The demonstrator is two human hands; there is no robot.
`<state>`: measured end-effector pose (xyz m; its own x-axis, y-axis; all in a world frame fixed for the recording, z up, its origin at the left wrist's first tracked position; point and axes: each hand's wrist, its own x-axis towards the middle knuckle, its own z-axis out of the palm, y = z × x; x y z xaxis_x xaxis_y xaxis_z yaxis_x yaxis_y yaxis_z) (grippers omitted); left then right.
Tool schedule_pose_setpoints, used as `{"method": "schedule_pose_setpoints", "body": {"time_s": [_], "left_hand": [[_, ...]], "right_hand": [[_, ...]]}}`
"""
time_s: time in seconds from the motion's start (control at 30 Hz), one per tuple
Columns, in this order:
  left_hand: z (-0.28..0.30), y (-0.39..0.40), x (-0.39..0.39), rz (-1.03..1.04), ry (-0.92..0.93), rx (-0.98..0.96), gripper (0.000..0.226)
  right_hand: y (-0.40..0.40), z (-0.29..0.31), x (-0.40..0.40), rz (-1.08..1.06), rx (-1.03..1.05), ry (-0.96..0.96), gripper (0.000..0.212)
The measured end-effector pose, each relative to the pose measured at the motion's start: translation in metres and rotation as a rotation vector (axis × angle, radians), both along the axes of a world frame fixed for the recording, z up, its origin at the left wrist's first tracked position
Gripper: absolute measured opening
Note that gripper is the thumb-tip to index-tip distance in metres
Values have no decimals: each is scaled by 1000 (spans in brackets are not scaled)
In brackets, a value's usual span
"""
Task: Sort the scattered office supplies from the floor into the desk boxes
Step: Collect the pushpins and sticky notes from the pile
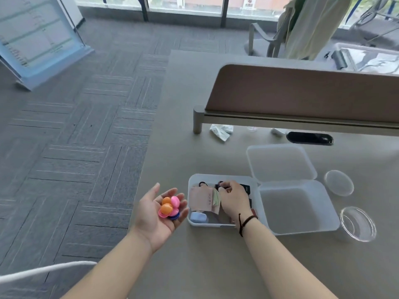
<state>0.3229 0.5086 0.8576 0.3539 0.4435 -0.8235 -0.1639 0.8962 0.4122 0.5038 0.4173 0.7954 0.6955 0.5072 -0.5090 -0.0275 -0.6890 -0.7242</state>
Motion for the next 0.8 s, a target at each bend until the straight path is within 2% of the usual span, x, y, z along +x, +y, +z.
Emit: {"method": "schedule_pose_setpoints", "body": {"time_s": [0.07, 0.17, 0.23, 0.33, 0.4, 0.57, 0.67, 0.8], "left_hand": [[-4, 0, 5, -10, 7, -8, 42], [-8, -3, 12, -37, 4, -28, 42], [-10, -5, 17, -53, 2, -33, 42], [-12, -6, 20, -73, 2, -34, 41], [-14, -5, 20, -87, 4, -34, 42], [-17, -4, 23, -127, 1, -40, 44], [-19, -6, 24, -138, -6, -48, 45], [-21, -6, 23, -142, -19, -47, 45]], "right_hand": [[-12, 0, 6, 87, -35, 103, 15], [-18, -6, 6, 315, -142, 166, 34], [-15, -11, 4, 463, -184, 137, 36], [-9, -15, 2, 753, -316, -30, 38], [-12, -17, 4, 741, -314, -68, 35], [-23, -17, 17, 316, -142, -19, 29], [-14, -18, 5, 440, -227, -65, 35], [3, -30, -18, 525, -289, -43, 29]]}}
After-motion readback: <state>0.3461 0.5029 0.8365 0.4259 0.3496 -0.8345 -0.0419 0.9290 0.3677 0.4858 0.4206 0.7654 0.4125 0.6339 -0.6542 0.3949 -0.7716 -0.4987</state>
